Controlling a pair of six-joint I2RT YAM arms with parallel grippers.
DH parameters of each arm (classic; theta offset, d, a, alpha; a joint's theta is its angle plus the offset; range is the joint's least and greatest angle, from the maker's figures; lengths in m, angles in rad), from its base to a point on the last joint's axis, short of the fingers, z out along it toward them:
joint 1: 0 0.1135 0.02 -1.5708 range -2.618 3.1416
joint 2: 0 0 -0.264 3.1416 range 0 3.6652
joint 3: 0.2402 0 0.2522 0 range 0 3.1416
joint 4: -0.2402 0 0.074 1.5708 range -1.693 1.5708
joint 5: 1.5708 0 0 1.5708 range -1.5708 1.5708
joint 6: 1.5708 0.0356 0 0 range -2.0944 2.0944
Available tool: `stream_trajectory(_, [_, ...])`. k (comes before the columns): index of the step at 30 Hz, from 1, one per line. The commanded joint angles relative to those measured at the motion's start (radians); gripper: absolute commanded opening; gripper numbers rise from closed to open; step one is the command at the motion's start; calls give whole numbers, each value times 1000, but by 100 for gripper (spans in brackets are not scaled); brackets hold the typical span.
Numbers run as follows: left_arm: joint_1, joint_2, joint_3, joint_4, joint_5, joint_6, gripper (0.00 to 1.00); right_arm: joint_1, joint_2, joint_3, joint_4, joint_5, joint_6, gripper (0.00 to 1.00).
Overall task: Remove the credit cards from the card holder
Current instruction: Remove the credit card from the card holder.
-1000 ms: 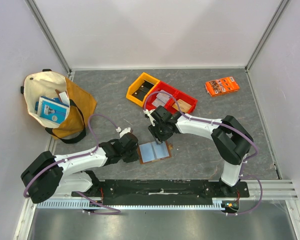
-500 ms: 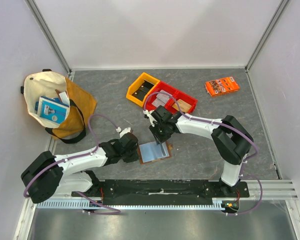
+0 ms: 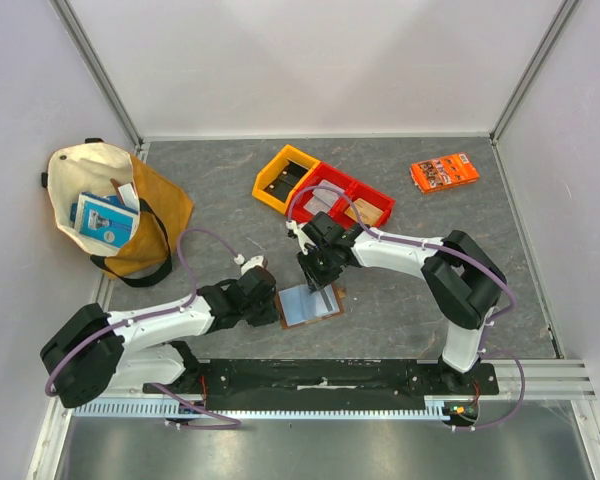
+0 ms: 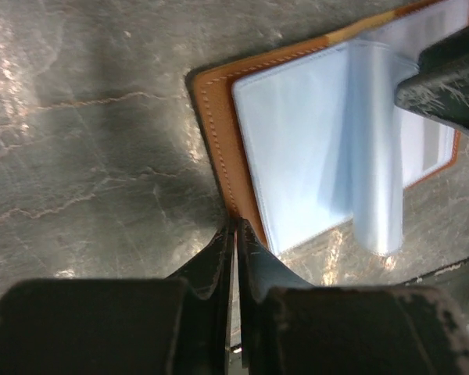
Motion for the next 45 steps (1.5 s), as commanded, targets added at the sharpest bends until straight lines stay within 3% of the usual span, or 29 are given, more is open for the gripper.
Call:
stream_trajectory(1, [-49, -67, 16, 31, -24, 89, 15, 2, 30, -14, 18, -19, 23, 31])
stream_trajectory(9, [-216, -75, 163, 7, -179, 235, 64, 2, 41, -21, 23, -16, 34, 31])
stream_trajectory(12, [-239, 1, 214, -8, -211, 246, 67, 0, 44, -21, 26, -13, 40, 31])
stream_trajectory(22, [-262, 248, 351, -136, -341, 145, 58, 2, 36, -26, 26, -20, 48, 31])
stream_trajectory(30, [-261, 276, 332, -180, -384, 68, 28, 2, 13, -30, 29, -29, 51, 31])
stream_trajectory(34, [-259, 270, 320, -196, -384, 37, 20, -10, -30, -46, 47, -19, 74, 31])
stream_trajectory(45, [-248, 238, 279, -193, -363, -1, 14, -87, -91, -175, 233, -209, 206, 41])
